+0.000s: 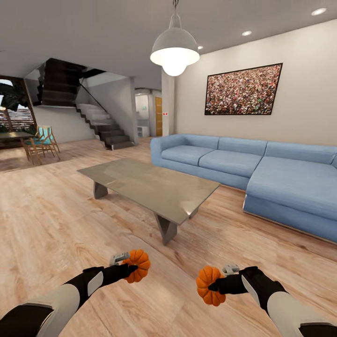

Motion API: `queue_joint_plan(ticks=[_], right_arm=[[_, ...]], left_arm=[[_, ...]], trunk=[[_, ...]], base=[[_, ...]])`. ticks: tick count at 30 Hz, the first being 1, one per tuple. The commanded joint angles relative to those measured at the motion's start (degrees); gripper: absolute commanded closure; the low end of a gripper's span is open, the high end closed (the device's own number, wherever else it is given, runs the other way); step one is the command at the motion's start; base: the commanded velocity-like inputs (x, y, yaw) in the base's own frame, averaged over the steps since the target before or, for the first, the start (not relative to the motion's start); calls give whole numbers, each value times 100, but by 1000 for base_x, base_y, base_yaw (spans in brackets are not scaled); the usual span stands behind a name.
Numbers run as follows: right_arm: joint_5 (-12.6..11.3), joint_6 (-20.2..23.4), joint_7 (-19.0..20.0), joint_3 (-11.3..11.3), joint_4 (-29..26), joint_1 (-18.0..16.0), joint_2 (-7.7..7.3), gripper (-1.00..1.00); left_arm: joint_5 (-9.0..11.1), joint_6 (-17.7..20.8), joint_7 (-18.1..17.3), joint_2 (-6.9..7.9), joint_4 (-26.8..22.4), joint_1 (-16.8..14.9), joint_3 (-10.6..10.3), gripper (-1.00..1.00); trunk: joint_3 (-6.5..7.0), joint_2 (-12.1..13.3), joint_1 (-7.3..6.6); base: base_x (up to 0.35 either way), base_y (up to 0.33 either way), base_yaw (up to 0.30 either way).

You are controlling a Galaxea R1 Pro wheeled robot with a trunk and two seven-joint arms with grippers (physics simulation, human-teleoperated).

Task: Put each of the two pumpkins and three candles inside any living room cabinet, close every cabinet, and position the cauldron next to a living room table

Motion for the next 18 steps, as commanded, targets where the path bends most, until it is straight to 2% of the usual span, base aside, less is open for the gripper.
queue_joint_plan(ticks=[1, 6, 10, 18], right_arm=[[24, 21, 23, 35, -14, -2, -5, 100], [25, 21, 23, 35, -11, -3, -5, 100], [25, 21, 23, 35, -9, -2, -5, 100], [25, 21, 28, 36, -9, -2, 3, 100]], left_arm=[[51, 35, 3, 3, -8, -2, -46, 100], [52, 35, 0, 3, -8, -2, -46, 100], [47, 17, 0, 3, -8, -2, -46, 100], [53, -381, 0, 3, -8, 0, -46, 100]], trunk=[[7, -1, -4], [72, 6, -17], [34, 6, -17], [-40, 6, -17]], base=[[0, 0, 80], [0, 0, 74], [0, 0, 70], [0, 0, 69]])
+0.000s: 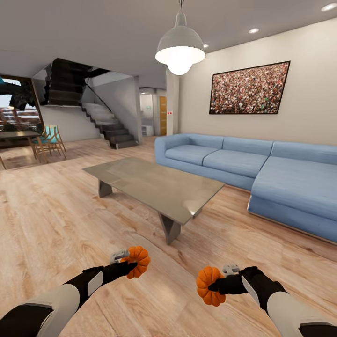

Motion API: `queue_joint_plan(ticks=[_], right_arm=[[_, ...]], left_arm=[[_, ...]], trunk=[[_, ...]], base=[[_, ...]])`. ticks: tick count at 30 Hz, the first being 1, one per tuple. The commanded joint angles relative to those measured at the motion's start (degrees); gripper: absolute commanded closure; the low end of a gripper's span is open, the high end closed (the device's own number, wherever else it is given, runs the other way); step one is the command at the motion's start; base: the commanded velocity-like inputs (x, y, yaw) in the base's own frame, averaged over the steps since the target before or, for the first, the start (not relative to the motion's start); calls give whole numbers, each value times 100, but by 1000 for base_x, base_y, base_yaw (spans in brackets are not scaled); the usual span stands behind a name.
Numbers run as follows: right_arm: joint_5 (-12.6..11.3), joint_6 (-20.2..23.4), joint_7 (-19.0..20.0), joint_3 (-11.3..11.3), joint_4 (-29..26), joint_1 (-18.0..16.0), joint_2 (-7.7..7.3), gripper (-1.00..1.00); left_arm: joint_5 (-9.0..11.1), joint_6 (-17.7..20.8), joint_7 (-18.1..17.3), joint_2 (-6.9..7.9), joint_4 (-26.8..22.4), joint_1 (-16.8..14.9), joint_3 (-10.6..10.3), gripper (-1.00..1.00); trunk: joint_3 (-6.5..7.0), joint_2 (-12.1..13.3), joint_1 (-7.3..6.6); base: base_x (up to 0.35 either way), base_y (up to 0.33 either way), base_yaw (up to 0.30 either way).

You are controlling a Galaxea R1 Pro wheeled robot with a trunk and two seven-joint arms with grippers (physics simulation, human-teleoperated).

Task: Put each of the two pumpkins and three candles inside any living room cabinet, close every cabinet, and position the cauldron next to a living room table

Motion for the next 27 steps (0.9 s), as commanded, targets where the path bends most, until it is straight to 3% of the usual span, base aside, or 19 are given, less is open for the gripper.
queue_joint_plan(ticks=[1, 27], right_arm=[[19, 18, 24, 33, -13, -2, -4, 100], [19, 1, 27, 70, -13, 5, -4, 100]], left_arm=[[57, 28, 0, 3, -9, -2, -43, 100], [57, 10, 0, 3, -9, 1, -43, 100]], trunk=[[-16, -3, -2], [-255, -3, -2]], base=[[0, 0, 67], [0, 0, 78]])
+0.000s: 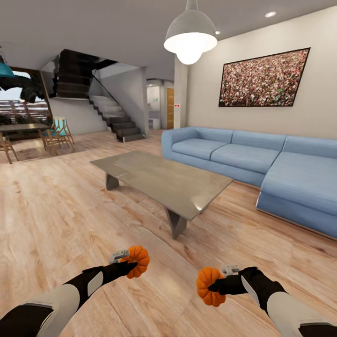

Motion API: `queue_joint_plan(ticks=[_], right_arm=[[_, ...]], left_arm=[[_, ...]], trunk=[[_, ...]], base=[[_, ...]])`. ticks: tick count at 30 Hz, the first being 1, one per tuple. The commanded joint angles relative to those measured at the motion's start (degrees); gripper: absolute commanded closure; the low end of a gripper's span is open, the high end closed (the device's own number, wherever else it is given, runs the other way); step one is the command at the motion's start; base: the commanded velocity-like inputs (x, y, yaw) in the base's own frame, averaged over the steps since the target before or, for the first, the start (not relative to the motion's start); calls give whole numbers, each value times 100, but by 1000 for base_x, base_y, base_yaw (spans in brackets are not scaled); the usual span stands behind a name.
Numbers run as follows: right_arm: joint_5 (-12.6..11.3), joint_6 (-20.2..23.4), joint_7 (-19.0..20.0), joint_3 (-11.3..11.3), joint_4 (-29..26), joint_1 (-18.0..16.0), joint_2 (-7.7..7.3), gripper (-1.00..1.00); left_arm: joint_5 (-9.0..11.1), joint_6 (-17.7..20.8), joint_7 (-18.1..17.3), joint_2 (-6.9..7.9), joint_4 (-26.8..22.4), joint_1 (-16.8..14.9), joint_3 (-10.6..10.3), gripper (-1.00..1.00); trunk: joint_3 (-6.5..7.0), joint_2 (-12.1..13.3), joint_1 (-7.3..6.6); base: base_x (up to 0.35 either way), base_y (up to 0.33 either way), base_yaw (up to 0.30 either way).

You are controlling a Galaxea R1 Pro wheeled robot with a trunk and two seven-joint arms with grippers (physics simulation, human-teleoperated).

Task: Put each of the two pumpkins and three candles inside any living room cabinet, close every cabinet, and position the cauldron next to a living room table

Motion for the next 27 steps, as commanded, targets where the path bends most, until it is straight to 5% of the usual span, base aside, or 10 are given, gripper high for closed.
queue_joint_plan(ticks=[1, 6, 20, 27], right_arm=[[16, 13, 23, 65, -14, 0, -5, 100], [16, -2, 25, 274, -14, 1, -5, 100], [16, -7, 32, 319, -14, 1, 98, 100], [16, -7, 24, 586, -14, 1, 106, 100]], left_arm=[[58, 34, 1, 2, -9, -3, -39, 100], [58, 31, 1, 2, -8, -4, -39, 100], [66, 30, 18, 2, -7, -3, -35, 100], [66, 30, 18, 2, -3, -5, -36, 100]], trunk=[[-14, -3, -2], [-41, -3, -2], [-17, -3, -2], [11, -3, -2]], base=[[0, 0, 178], [0, 0, 230], [0, 0, 171], [0, 0, 258]])
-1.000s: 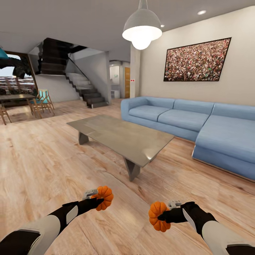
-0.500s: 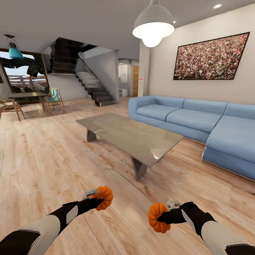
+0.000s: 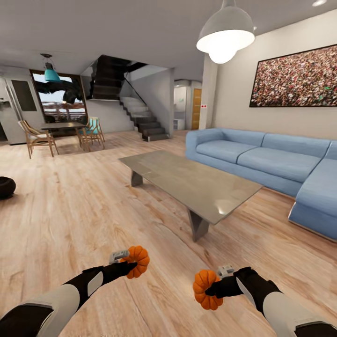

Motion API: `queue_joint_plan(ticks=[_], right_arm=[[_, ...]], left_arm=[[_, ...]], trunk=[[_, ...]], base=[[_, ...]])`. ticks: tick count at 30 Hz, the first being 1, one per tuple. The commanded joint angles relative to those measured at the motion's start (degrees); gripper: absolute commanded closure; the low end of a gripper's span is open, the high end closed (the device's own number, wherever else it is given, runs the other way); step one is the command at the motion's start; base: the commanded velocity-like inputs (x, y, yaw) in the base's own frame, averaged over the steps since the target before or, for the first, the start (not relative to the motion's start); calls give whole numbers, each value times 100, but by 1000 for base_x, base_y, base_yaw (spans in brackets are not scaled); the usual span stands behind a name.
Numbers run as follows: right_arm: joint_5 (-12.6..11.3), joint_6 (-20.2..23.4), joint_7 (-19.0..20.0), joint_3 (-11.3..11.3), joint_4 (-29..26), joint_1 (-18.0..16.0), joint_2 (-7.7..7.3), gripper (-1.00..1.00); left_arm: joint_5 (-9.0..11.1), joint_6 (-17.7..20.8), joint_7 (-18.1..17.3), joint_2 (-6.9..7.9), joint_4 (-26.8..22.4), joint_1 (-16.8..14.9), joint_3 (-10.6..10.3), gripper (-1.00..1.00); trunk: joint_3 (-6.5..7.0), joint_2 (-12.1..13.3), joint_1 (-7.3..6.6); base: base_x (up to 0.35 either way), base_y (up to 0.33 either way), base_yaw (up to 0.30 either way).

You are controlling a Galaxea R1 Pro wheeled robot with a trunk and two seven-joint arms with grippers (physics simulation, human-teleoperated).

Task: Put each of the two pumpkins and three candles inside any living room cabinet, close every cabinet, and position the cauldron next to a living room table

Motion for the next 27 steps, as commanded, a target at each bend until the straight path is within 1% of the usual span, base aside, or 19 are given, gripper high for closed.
queue_joint_plan(ticks=[1, 22, 27], right_arm=[[20, 29, 22, 20, -16, 0, 0, 100], [20, 29, 22, 44, -16, 9, 8, 100], [20, 29, 22, 44, -16, 9, 8, 100]], left_arm=[[62, 37, 1, 0, -8, -3, -27, 100], [62, 37, 1, 1, -5, -2, -22, 100], [69, 37, 1, 9, 74, -4, -13, 100]], trunk=[[-2, -3, -1], [69, -3, -1], [81, -3, -1]], base=[[0, 0, 259], [0, 0, 264], [11, 2, 272]])
